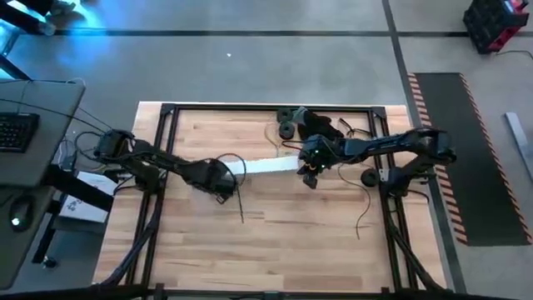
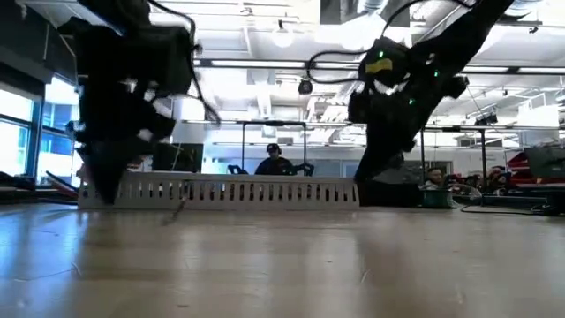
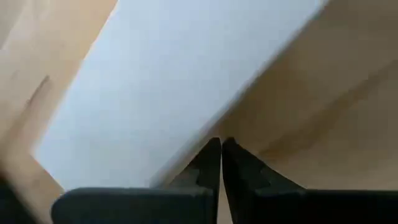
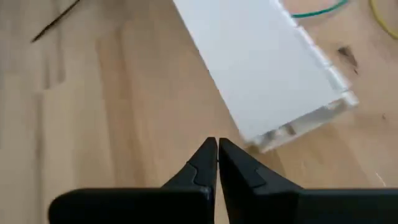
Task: Ziptie cables
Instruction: Close the white cable duct, then return to Home Position
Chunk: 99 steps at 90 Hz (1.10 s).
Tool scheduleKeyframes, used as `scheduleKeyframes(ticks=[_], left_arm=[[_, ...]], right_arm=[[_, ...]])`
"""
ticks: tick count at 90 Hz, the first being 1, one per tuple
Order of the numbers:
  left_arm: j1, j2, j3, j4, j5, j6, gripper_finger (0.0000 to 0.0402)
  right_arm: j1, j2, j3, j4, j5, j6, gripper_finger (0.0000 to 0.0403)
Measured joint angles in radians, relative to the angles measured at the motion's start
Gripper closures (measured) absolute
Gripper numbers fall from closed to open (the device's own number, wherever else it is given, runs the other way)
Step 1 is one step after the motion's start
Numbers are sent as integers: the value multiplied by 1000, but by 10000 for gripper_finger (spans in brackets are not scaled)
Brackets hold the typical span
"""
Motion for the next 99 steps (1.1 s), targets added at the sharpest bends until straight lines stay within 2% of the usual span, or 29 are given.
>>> scheduleKeyframes(ticks=[13,26,36,54,60,72,85,99], left_arm=[[-14,-159,31,4,1,-61,401],[-50,-356,63,64,-105,-81,401],[-70,-514,63,129,-162,-24,401],[-69,-729,65,218,-193,168,402],[-69,-778,64,212,-210,208,402],[-69,-846,59,210,-238,230,402],[-69,-892,17,229,-260,222,402],[-68,-909,-56,278,-279,221,402]], right_arm=[[-35,-187,1,-193,-76,-31,403],[-102,-397,0,-382,-177,-98,403],[-172,-554,-20,-475,-224,-120,403],[-297,-800,-131,-435,-437,-83,403],[-326,-856,-157,-392,-479,-49,403],[-372,-963,-209,-353,-500,15,403],[-393,-1067,-249,-264,-465,191,403],[-359,-1183,-290,-170,-290,246,403]])
